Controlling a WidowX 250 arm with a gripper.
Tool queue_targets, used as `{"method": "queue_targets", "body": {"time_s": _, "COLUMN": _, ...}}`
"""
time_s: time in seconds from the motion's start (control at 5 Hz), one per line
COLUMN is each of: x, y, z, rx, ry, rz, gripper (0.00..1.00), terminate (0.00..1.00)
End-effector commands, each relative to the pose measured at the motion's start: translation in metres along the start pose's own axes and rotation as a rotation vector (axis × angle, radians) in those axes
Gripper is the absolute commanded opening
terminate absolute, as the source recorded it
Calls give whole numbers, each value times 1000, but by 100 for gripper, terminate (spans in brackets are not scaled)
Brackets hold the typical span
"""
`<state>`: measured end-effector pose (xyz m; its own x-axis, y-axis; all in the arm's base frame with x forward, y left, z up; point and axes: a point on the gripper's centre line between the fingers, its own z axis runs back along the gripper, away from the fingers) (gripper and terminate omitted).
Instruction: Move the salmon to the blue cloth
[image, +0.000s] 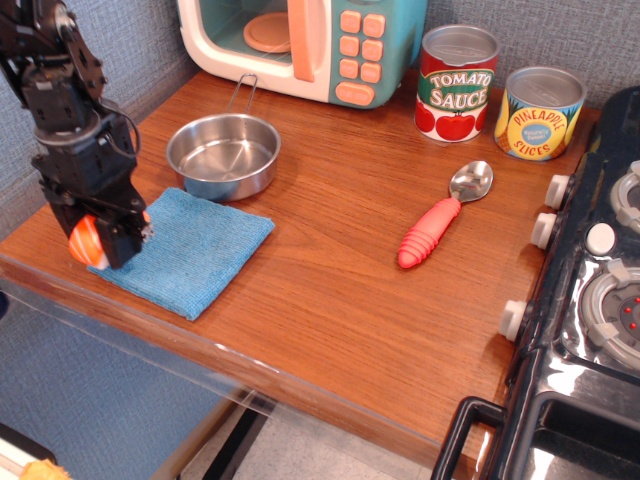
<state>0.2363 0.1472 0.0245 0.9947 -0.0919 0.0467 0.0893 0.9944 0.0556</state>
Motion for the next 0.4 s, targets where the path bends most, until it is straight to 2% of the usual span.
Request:
{"method": "queue_targets", "body": {"time_s": 0.0, "x": 15, "y": -3, "z": 11, "rx": 31, "ry": -40, "rz": -16, "gripper": 0, "terminate": 0}}
{"method": "queue_targets", "body": {"time_s": 0.2, "x": 17, "y": -3, "z": 9, "rx": 37, "ry": -29, "rz": -15, "gripper": 100, "terminate": 0}}
